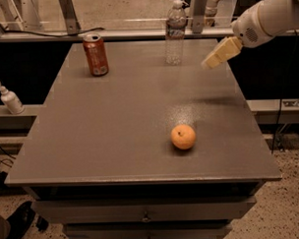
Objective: Move water bottle near coke can
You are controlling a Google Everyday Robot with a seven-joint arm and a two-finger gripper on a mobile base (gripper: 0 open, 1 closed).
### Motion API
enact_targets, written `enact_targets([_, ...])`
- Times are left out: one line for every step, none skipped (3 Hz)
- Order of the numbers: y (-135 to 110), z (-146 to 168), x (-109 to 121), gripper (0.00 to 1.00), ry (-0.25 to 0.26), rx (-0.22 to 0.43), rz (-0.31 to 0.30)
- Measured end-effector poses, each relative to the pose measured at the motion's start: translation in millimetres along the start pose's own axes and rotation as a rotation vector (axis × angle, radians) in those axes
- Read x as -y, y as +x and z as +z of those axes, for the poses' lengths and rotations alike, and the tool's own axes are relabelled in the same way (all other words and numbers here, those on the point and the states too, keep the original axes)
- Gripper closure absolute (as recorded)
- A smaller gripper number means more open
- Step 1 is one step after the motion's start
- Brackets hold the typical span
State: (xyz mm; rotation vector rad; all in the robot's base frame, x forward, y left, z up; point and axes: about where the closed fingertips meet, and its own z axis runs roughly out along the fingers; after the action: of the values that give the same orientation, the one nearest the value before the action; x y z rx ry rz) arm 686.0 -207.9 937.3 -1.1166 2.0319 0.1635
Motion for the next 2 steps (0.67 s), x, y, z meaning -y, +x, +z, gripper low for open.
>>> enact_targets([-0.5, 5.0, 2.8, 0.00, -0.009, 0.020, 0.025])
enact_targets([-0.5, 5.1, 2.7, 0.00, -0.009, 0.020, 0.025])
